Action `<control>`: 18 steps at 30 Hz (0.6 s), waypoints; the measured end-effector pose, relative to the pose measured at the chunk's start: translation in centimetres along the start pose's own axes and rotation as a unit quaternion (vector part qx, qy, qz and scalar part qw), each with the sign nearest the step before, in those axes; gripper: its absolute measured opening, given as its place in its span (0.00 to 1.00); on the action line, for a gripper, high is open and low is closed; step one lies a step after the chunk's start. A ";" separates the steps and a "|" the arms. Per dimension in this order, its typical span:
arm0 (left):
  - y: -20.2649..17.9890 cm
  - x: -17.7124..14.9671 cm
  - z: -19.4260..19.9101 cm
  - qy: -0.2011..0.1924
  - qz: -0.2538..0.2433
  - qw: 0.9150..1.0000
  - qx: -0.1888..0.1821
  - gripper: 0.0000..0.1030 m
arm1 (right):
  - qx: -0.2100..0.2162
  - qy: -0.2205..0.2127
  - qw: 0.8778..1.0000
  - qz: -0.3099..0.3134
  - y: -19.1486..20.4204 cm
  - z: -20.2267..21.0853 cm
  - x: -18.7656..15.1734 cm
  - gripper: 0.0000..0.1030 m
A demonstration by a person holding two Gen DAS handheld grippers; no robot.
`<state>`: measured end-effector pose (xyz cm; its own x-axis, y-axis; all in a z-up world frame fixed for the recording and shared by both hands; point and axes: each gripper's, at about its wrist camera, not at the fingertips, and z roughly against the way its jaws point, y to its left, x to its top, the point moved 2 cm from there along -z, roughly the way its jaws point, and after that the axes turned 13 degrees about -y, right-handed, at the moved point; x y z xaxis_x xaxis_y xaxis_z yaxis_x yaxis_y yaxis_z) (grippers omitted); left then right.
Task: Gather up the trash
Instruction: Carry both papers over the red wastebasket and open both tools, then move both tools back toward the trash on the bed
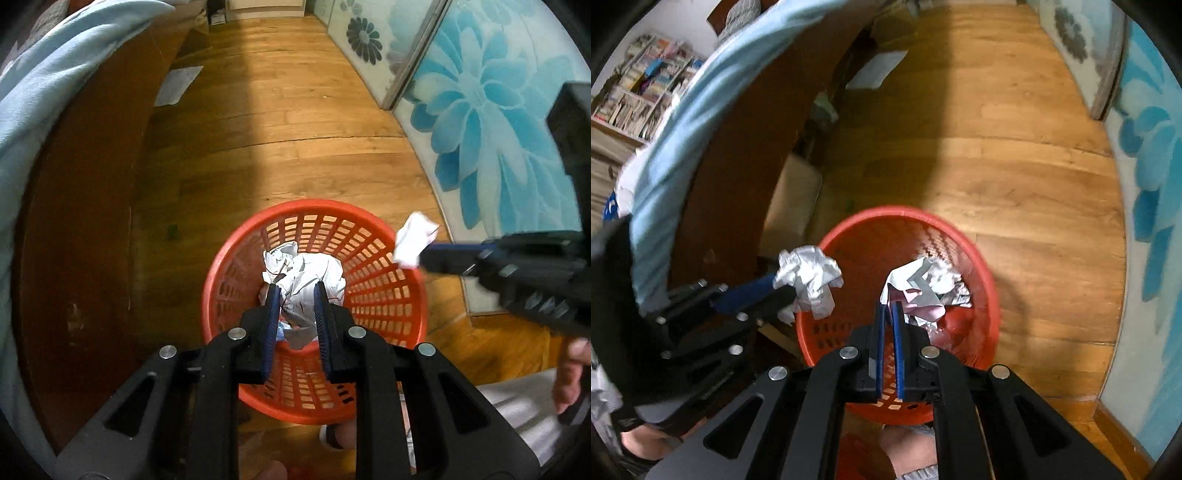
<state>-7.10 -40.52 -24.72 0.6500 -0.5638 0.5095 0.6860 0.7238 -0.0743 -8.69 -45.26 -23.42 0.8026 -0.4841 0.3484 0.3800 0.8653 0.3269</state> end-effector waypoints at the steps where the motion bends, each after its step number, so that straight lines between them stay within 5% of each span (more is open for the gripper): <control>1: 0.0 0.0 -0.1 0.000 -0.001 1.000 0.002 0.19 | -0.007 0.006 1.000 0.006 0.1 -0.9 -0.1 0.06; 9: 0.2 0.1 -0.5 0.004 0.003 1.000 0.005 0.19 | -0.013 0.016 1.000 0.012 0.6 -2.7 -0.1 0.06; 11: 0.1 0.4 -0.3 0.001 0.007 1.000 0.000 0.24 | -0.014 0.015 1.000 0.010 0.8 -2.4 0.3 0.16; 12: 0.2 0.4 -0.1 0.000 0.009 1.000 0.001 0.39 | -0.021 0.019 1.000 0.011 0.9 -2.0 0.4 0.29; 13: 0.4 0.5 0.3 -0.005 0.011 1.000 0.009 0.49 | -0.039 0.022 0.999 0.022 1.0 -1.8 0.9 0.57; 14: 0.7 0.5 0.5 -0.008 0.016 1.000 0.014 0.66 | -0.069 0.020 0.997 0.040 1.3 -1.3 1.2 0.64; 15: 1.0 0.5 0.8 -0.010 0.020 1.000 0.018 0.73 | -0.099 0.015 0.993 0.062 1.7 -0.7 1.9 0.64; 18: 1.9 0.9 2.1 -0.017 0.029 0.999 0.023 0.73 | -0.141 -0.007 0.986 0.089 2.9 1.7 4.5 0.62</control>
<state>-5.96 -38.83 -22.59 0.6762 -0.5071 0.5344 0.6313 0.7727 -0.0657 -4.76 -45.14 -19.44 0.8627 -0.3209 0.3909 0.3479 0.9375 0.0019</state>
